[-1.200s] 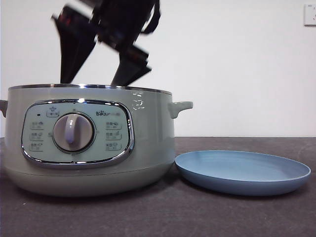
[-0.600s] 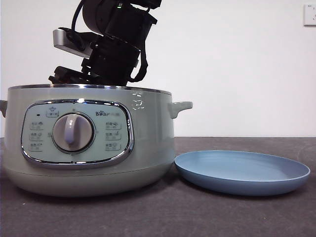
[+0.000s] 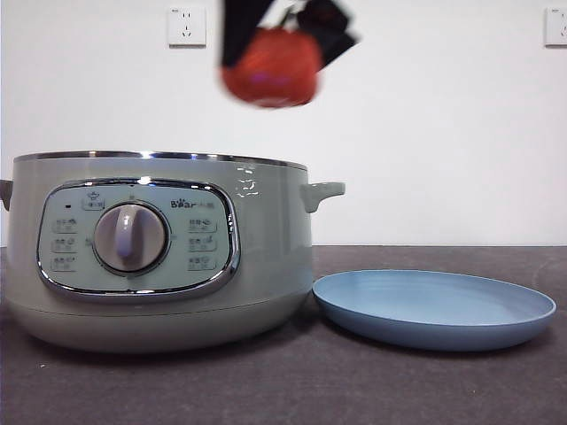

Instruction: Take the pumpkin out from the steamer,put the pumpkin in the blue plate,close the lid

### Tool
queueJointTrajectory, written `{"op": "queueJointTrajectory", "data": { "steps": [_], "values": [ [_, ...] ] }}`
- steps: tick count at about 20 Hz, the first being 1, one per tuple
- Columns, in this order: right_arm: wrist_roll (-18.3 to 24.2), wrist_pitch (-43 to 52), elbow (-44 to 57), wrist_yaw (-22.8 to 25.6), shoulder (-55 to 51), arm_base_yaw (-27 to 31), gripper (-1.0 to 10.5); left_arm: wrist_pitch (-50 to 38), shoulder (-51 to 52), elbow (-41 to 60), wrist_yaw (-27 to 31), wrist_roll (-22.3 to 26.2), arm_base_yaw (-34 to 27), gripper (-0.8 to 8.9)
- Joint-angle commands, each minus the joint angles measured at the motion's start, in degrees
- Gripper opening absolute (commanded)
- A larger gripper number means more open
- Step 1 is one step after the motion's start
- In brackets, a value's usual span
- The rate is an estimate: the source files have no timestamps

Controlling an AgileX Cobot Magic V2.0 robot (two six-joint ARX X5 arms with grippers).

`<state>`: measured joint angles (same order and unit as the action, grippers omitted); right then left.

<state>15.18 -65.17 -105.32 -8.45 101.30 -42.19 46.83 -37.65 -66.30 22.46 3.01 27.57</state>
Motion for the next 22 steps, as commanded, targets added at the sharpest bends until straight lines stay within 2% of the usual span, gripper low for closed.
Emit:
{"op": "queueJointTrajectory", "data": {
  "steps": [1,4,8,10,13,15,18,22],
  "values": [
    [-2.84,-5.35,0.13,-0.07,-2.78,3.13,-0.1,-4.24,0.00,-0.52,-1.57,0.00,0.17,-0.08],
    [-7.41,-10.69,0.83,0.90,-6.51,6.27,-0.1,-5.68,-1.64,-0.52,-2.16,0.00,0.17,-0.08],
    [-12.92,-9.35,9.31,11.74,-15.50,6.62,-0.1,-6.14,-4.55,-0.52,-6.43,-0.22,0.20,-0.08],
    [-14.51,-6.51,15.26,13.33,-20.55,6.62,-0.1,-7.10,-6.16,-0.52,-6.82,-0.22,0.22,-0.08],
    [-16.26,0.07,25.79,13.35,-27.87,6.62,-0.1,-9.33,-8.28,-0.52,-10.86,-0.35,0.26,-0.08],
    [-16.90,4.55,32.24,13.38,-30.75,6.62,-0.1,-10.69,-9.38,-0.52,-11.02,-0.42,0.26,-0.08],
    [-17.25,10.56,39.60,13.33,-31.28,7.15,-0.1,-12.13,-9.88,-0.52,-13.60,-0.42,0.28,-0.08],
    [-17.25,24.13,47.76,13.05,-28.87,8.15,-0.1,-12.50,-9.84,-0.52,-13.81,-0.42,0.28,-0.09]
  ]
}}
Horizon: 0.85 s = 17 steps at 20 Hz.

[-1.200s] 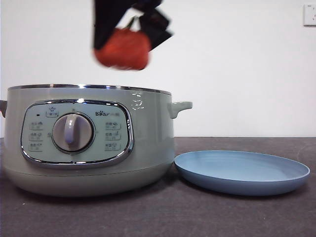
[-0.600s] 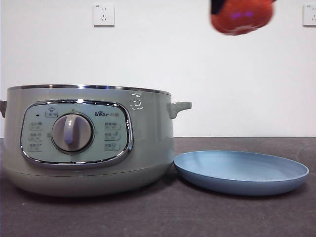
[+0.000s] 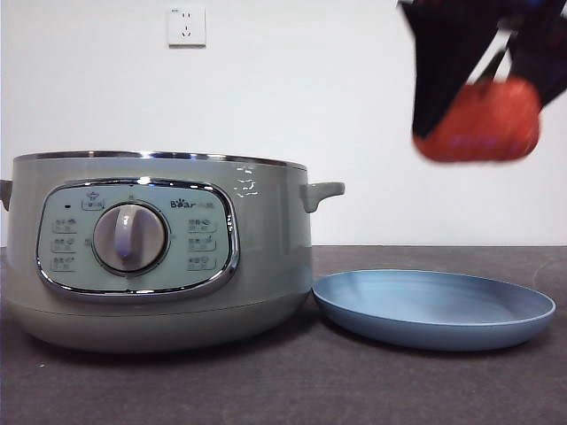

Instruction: Take the pumpkin out from the steamer,put the pumpkin in the blue plate,close the lid

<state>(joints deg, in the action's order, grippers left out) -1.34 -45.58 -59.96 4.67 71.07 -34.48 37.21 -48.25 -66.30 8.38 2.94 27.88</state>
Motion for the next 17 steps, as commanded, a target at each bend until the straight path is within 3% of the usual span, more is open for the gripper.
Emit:
{"op": "queueJointTrajectory", "data": {
  "steps": [1,9,13,17],
  "values": [
    [-0.68,6.93,3.50,-0.07,2.58,1.33,-0.1,-2.86,0.76,-0.52,0.26,-0.35,-0.02,-0.09],
    [-0.26,16.20,3.89,-0.48,16.79,4.87,0.0,-2.89,0.76,-0.52,0.20,-0.35,-0.02,-0.08],
    [-0.26,17.22,3.89,-3.37,20.90,5.62,0.1,-2.86,0.76,-0.52,0.20,-0.35,-0.02,-0.08],
    [-0.26,17.18,3.89,-3.23,22.82,5.77,2.1,-2.86,0.76,-0.52,0.20,-0.35,-0.02,-0.08]
  ]
}}
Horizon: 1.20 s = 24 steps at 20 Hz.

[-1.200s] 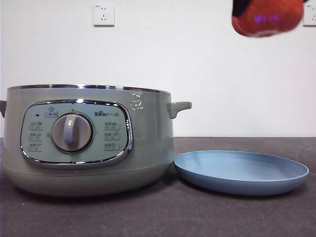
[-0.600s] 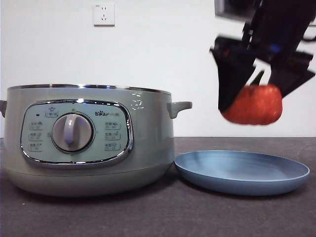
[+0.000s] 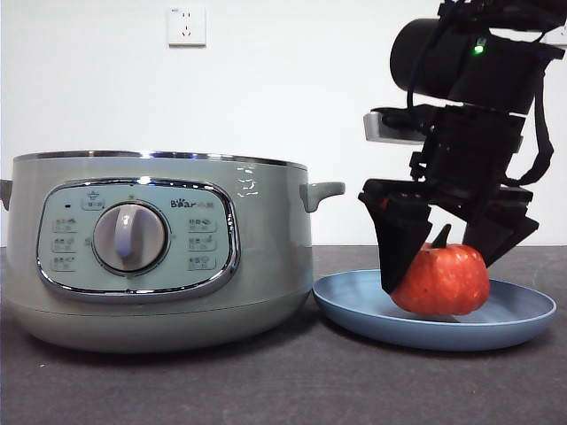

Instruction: Take the pumpkin out from the steamer,put the pumpkin in the blue plate,close the lid

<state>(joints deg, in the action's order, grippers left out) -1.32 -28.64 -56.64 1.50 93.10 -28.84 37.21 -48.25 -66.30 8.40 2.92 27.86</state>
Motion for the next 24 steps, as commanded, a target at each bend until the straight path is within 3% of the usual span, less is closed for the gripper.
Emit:
{"op": "queueJointTrajectory", "data": {
  "steps": [1,4,9,15,24],
  "values": [
    [-0.28,0.17,0.57,-0.07,0.92,0.35,2.6,-2.86,0.74,-0.52,0.17,-0.33,0.00,-0.08],
    [-0.26,-0.13,0.57,-0.04,0.98,0.57,4.3,-2.84,0.76,-0.52,0.15,-0.33,0.00,-0.08],
    [-0.55,-0.74,0.57,-0.04,0.98,1.66,6.1,-2.75,0.72,-0.50,0.04,-0.33,0.00,-0.08],
    [-0.74,-1.53,0.24,0.15,-0.90,1.90,6.0,-2.45,-3.56,-0.52,-2.95,-0.33,0.00,-0.08],
    [-0.81,-1.44,0.22,0.39,-19.32,2.84,6.0,-6.05,-15.02,-0.50,-9.86,-1.84,0.17,-0.08]
  ]
}}
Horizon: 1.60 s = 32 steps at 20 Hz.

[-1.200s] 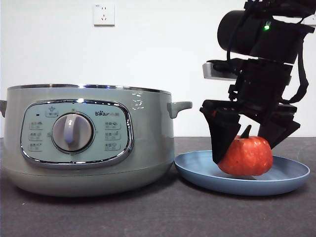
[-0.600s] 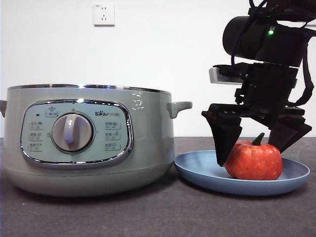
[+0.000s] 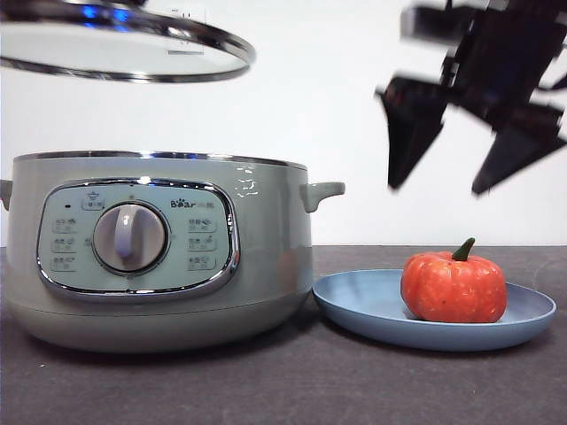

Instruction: Take the pumpkin out from the steamer,put the pumpkin in the blue plate,close the lid

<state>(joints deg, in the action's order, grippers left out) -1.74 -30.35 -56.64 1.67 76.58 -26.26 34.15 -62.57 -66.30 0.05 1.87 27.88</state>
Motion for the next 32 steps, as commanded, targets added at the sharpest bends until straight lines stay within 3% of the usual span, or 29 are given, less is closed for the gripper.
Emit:
{"op": "queueJointTrajectory", "data": {
  "steps": [1,12,15,32],
  "values": [
    [-0.39,0.31,0.22,0.24,-4.92,0.55,6.0,-3.39,-1.77,-0.50,-1.92,-0.83,0.31,-0.08],
    [-0.35,0.28,0.22,0.48,-21.40,3.41,6.0,-6.80,-12.00,-0.50,-3.65,-2.58,0.68,-0.09],
    [-0.35,0.24,0.22,3.10,-21.79,3.43,6.0,-6.62,-13.97,-0.50,-5.03,-2.89,0.72,-0.09],
    [-0.35,0.22,0.22,3.19,-21.79,3.43,6.0,-3.39,-20.57,-0.48,-4.81,-1.31,2.51,-0.08]
  ]
}}
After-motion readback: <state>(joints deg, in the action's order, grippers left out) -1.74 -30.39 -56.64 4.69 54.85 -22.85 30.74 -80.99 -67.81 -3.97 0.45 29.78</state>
